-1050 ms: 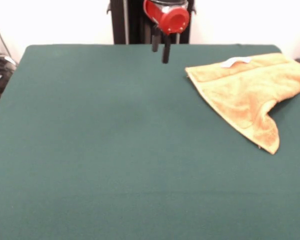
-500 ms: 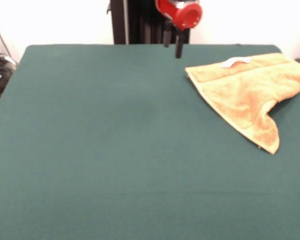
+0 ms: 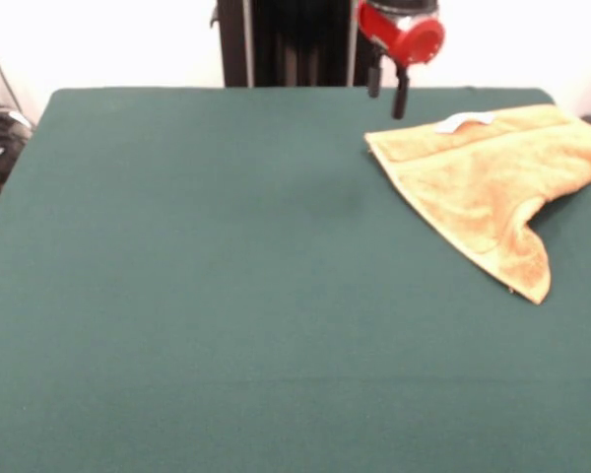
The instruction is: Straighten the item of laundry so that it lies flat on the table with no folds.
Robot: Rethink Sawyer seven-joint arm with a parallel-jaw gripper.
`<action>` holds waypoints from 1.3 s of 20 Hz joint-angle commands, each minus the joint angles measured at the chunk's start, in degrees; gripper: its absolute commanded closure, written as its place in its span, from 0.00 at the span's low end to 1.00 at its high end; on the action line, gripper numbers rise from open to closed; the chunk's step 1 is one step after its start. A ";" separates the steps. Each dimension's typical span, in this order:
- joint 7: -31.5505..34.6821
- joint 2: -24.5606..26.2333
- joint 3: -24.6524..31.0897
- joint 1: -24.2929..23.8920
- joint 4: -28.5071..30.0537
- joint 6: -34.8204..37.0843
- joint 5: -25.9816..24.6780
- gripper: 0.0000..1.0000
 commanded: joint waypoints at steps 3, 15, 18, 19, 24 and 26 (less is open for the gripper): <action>14.68 11.35 13.23 -4.41 8.26 -12.66 3.43 0.00; 21.74 19.95 17.59 -4.42 7.60 -20.53 9.01 0.00; 24.25 18.72 18.19 -3.06 8.87 -20.25 12.01 0.00; 24.98 18.08 18.82 -3.01 9.53 -20.09 12.73 0.00; 24.25 14.43 18.42 -1.46 11.67 -17.84 15.00 0.00; 23.41 13.92 18.27 -1.42 11.91 -17.45 15.07 0.00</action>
